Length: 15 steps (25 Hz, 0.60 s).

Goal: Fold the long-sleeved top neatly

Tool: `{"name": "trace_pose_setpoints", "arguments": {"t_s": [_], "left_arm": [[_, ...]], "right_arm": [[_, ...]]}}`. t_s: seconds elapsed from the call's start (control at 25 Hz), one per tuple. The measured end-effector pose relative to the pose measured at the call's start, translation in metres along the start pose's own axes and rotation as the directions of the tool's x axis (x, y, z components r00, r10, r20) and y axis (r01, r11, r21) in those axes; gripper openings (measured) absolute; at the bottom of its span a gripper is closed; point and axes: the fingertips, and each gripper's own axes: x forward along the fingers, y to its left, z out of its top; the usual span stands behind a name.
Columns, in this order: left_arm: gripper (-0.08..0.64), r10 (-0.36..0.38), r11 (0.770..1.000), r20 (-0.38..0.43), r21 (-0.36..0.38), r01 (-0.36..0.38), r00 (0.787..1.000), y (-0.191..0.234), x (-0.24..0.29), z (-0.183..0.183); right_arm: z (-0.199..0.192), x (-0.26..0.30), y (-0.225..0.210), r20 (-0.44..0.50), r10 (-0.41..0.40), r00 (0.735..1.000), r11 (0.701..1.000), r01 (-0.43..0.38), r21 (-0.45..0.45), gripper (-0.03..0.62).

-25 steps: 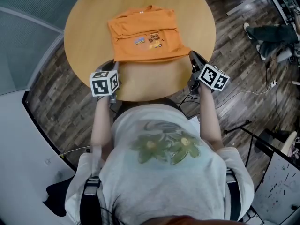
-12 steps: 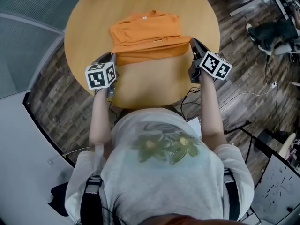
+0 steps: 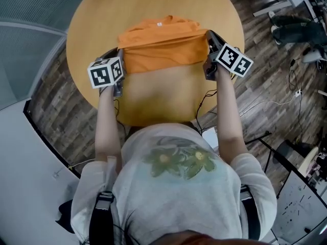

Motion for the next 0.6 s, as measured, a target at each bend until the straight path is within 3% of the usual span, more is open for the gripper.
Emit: {"name": "trace_pose_setpoints", "arguments": {"t_s": [0.48, 0.6], "left_arm": [[0.023, -0.008, 0.994, -0.085, -0.108, -0.001, 0.996, 0.039, 0.088, 0.027], [0.023, -0.009, 0.995, -0.107, -0.096, -0.001, 0.994, 0.044, 0.109, 0.027]], "right_arm": [[0.003, 0.101, -0.039, -0.108, -0.058, 0.992, 0.998, 0.059, 0.007, 0.028], [-0.002, 0.125, -0.051, -0.147, -0.082, 0.986, 0.997, 0.082, -0.010, 0.028]]}}
